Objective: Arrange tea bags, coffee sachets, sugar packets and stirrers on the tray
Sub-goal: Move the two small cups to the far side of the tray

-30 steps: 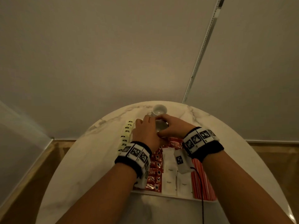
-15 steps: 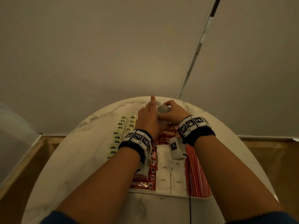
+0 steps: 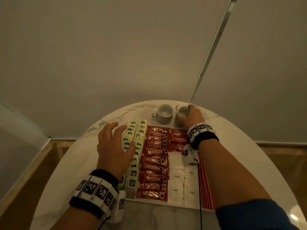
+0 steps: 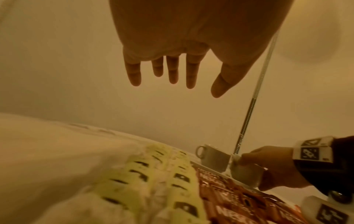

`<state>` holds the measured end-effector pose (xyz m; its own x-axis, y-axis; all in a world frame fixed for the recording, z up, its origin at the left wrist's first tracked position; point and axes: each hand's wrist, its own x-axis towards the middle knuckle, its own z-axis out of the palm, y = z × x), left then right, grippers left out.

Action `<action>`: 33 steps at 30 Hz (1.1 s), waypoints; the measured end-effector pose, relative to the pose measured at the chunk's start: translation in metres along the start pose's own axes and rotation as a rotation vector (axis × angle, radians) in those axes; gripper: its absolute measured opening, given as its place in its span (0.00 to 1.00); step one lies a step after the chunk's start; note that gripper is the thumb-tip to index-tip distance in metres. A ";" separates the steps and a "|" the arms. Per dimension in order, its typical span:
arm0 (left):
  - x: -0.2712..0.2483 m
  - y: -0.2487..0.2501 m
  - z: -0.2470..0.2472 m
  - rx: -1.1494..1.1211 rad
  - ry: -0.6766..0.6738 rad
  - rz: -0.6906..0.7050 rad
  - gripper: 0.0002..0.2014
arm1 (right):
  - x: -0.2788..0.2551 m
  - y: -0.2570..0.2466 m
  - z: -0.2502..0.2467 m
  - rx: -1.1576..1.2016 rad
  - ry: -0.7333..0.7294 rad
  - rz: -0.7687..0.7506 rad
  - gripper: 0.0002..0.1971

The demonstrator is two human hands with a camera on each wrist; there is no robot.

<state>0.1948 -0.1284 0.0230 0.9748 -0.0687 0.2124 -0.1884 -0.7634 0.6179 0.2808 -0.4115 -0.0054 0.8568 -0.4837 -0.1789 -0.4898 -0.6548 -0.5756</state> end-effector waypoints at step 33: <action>-0.007 -0.021 -0.005 -0.006 0.051 0.015 0.20 | 0.000 0.002 -0.001 -0.333 -0.088 -0.106 0.36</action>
<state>0.1916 -0.1082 0.0123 0.9646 -0.0472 0.2594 -0.2036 -0.7584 0.6192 0.2795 -0.4130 -0.0056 0.9092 -0.3605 -0.2084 -0.4106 -0.8592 -0.3052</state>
